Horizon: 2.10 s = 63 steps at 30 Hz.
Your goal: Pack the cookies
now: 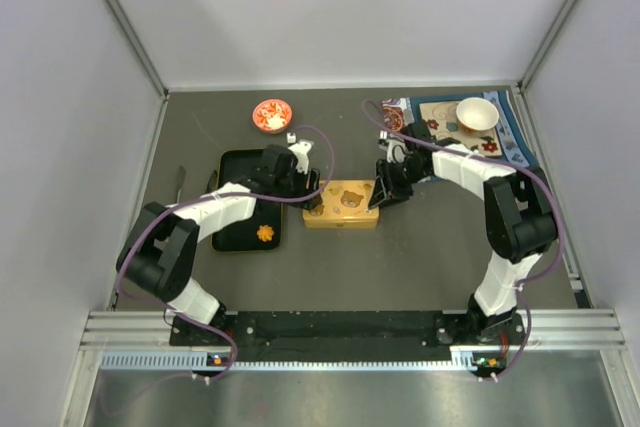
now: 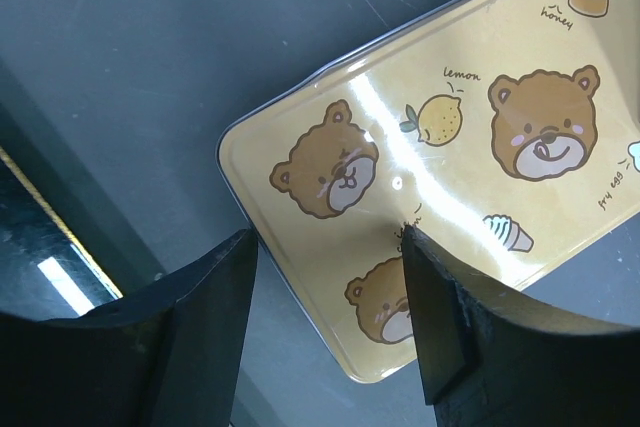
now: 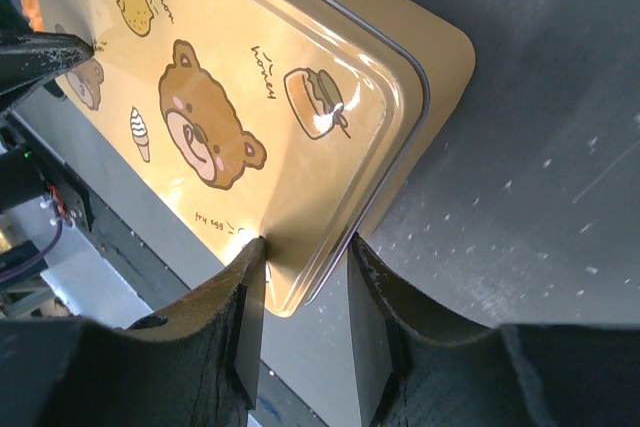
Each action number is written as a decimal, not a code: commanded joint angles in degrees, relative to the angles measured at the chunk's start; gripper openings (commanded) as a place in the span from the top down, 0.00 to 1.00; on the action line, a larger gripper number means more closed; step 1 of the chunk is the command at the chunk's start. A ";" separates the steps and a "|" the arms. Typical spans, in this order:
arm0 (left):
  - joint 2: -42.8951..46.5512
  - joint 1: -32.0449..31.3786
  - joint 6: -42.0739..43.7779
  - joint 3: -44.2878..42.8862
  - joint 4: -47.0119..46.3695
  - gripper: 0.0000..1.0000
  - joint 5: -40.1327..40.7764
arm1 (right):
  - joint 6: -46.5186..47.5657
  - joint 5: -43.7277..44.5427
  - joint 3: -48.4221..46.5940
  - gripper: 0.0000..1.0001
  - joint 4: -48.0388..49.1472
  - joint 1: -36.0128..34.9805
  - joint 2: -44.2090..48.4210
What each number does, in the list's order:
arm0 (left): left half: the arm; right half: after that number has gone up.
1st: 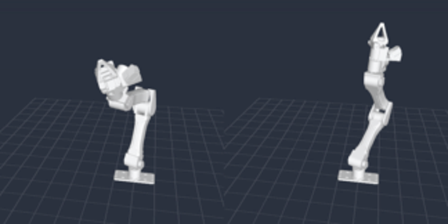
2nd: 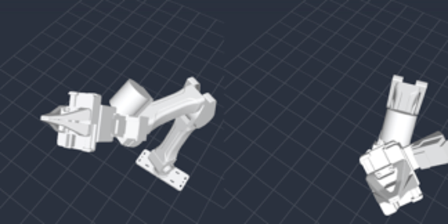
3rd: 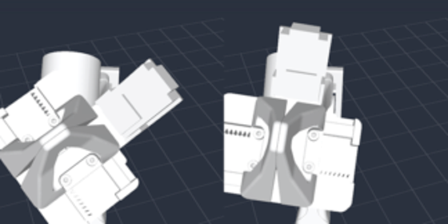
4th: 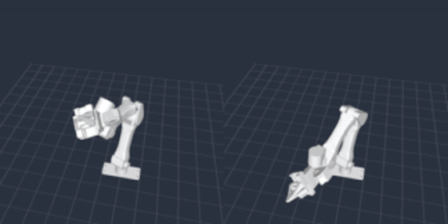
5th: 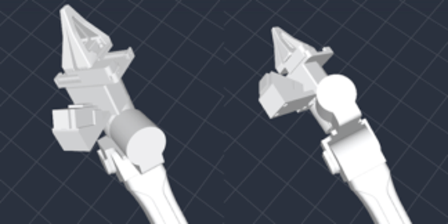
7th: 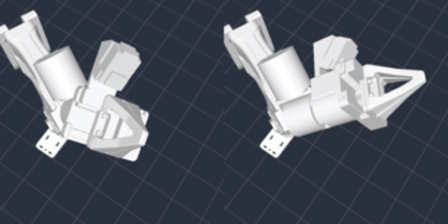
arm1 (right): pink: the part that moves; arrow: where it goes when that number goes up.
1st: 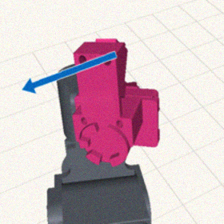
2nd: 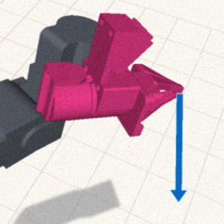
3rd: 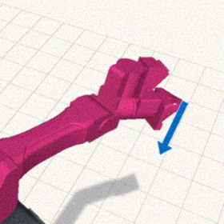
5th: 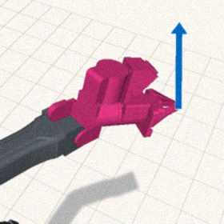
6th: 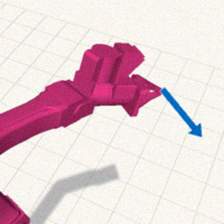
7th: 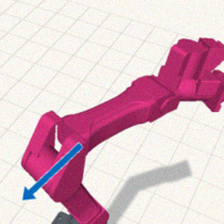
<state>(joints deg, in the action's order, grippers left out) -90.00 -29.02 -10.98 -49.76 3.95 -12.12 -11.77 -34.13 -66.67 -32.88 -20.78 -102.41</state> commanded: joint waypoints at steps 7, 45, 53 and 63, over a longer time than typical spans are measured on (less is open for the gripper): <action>-3.78 1.15 0.79 -1.13 3.70 0.36 5.44 | 2.19 6.98 -6.63 0.95 5.20 0.21 -5.78; -2.91 1.15 0.44 -0.43 3.09 0.35 5.26 | -0.97 -9.90 2.08 0.32 6.87 1.53 -2.26; -2.82 1.15 0.52 -0.16 2.91 0.35 5.00 | -1.06 -10.25 0.93 0.41 7.57 1.26 -5.69; -2.64 1.24 0.44 0.01 2.65 0.35 5.00 | -0.19 -8.15 2.25 0.64 7.57 1.18 -7.45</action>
<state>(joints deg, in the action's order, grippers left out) -91.15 -27.90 -11.86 -51.27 3.79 -9.58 -13.67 -45.45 -64.64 -27.29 -18.41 -106.69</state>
